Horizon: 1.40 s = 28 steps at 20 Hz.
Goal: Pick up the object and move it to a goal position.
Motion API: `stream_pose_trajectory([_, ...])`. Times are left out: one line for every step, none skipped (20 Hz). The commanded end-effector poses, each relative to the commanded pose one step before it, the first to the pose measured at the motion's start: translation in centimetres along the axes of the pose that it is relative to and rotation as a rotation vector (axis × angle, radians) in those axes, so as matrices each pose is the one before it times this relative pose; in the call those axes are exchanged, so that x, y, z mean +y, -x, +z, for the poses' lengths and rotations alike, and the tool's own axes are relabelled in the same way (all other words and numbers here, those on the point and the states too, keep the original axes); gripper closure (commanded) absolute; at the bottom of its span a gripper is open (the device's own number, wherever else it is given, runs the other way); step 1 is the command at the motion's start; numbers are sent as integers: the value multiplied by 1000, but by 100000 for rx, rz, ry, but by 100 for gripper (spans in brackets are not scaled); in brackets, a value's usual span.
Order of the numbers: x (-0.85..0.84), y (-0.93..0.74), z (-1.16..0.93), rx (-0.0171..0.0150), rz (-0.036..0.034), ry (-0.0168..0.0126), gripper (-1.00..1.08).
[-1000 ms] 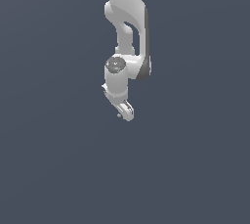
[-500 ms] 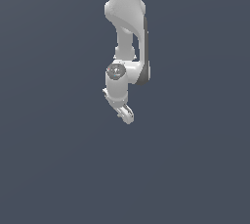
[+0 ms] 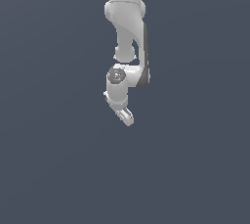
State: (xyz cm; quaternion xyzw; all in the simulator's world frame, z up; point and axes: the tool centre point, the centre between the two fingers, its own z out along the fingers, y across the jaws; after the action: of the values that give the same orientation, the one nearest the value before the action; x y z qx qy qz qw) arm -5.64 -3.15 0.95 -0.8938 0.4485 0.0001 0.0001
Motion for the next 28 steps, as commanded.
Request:
stream_pose_trajectory([-19,0,75,5,-5,1,108])
stream_pose_trajectory([0,0,0,0,0,0,108])
stream_pose_trajectory([0,0,0,0,0,0,108])
stream_pose_trajectory([0,0,0,0,0,0,108])
stream_pose_trajectory([0,0,0,0,0,0,108])
stream_pose_trajectory([0,0,0,0,0,0,108])
stream_pose_trajectory([0,0,0,0,0,0,108])
stream_pose_trajectory([60,-75,-77,42,162,-23,108])
stream_pose_trajectory([-12,9,-29,0,0,0,108])
stream_pose_trajectory([-37,26,-86,0,0,0,108])
stream_pose_trajectory([-62,44,-143,0,0,0,108])
stream_pose_trajectory([-87,61,-201,0,0,0,108])
stream_pose_trajectory([-111,79,-259,0,0,0,108])
stream_pose_trajectory([-137,97,-318,0,0,0,108])
stream_pose_trajectory([-163,115,-378,0,0,0,108])
stream_pose_trajectory([-189,133,-439,0,0,0,108])
stream_pose_trajectory([-214,151,-499,0,0,0,108])
stream_pose_trajectory([-239,167,-557,0,0,0,108])
stream_pose_trajectory([-248,164,-605,-21,44,4,108])
stream_pose_trajectory([-286,199,-669,0,0,0,108])
stream_pose_trajectory([-308,214,-722,0,0,0,108])
stream_pose_trajectory([-330,228,-773,0,0,0,108])
stream_pose_trajectory([-350,241,-823,0,0,0,108])
stream_pose_trajectory([-359,238,-865,37,41,42,108])
stream_pose_trajectory([-390,266,-919,0,0,0,108])
stream_pose_trajectory([-409,278,-965,0,0,0,108])
stream_pose_trajectory([-424,284,-1009,36,18,28,108])
stream_pose_trajectory([-440,293,-1046,37,17,27,108])
